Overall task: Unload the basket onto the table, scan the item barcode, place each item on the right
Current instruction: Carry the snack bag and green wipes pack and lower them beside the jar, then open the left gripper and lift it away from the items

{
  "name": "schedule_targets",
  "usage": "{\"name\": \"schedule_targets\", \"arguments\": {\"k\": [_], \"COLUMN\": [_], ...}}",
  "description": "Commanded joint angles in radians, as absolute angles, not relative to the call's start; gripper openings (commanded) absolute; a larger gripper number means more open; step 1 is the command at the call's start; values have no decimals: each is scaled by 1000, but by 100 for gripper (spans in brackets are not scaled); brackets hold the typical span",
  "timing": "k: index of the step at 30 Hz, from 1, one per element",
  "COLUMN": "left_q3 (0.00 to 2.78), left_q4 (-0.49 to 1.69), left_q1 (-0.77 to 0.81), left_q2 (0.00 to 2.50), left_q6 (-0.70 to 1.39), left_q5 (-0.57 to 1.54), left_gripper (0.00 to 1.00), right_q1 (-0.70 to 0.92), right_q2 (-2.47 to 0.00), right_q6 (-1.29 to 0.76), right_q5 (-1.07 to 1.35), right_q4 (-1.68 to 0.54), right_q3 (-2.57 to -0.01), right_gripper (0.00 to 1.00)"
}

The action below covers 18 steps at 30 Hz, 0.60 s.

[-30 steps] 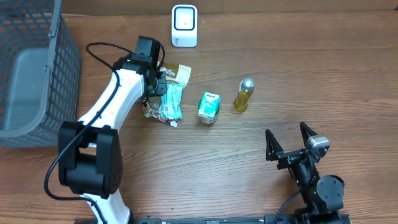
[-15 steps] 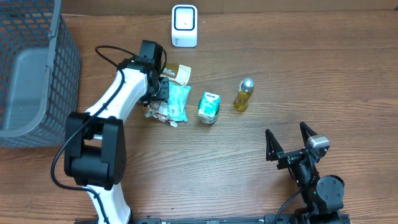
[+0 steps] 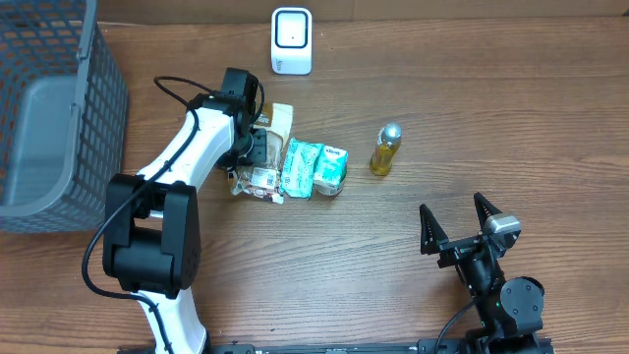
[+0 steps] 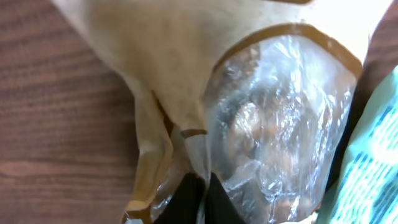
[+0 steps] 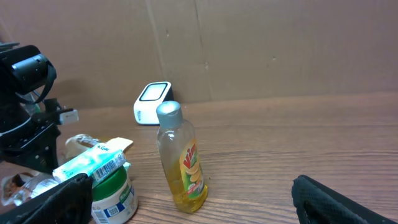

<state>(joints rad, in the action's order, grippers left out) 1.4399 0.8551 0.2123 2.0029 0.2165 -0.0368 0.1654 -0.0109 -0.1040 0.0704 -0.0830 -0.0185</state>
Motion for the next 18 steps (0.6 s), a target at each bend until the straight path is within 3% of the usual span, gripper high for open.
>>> {"name": "schedule_targets", "arguments": {"k": [1, 12, 14, 18], "left_q3": [1440, 1485, 1501, 1578], "left_q4": [891, 1009, 1014, 1066], "left_q1": [210, 210, 208, 208], "left_q2": [2014, 2007, 2000, 1982], "left_q6": [152, 38, 41, 57], "left_q5": [-26, -63, -62, -62], "left_gripper": [4, 12, 27, 48], "right_q1": [170, 170, 170, 170], "right_q2": [-3, -3, -3, -3], "right_q6": [-101, -101, -101, -101], "right_q5": [61, 61, 61, 61], "right_q4": [-80, -80, -80, -80], "right_q3": [-8, -8, -8, -8], "right_gripper": [100, 100, 100, 100]}}
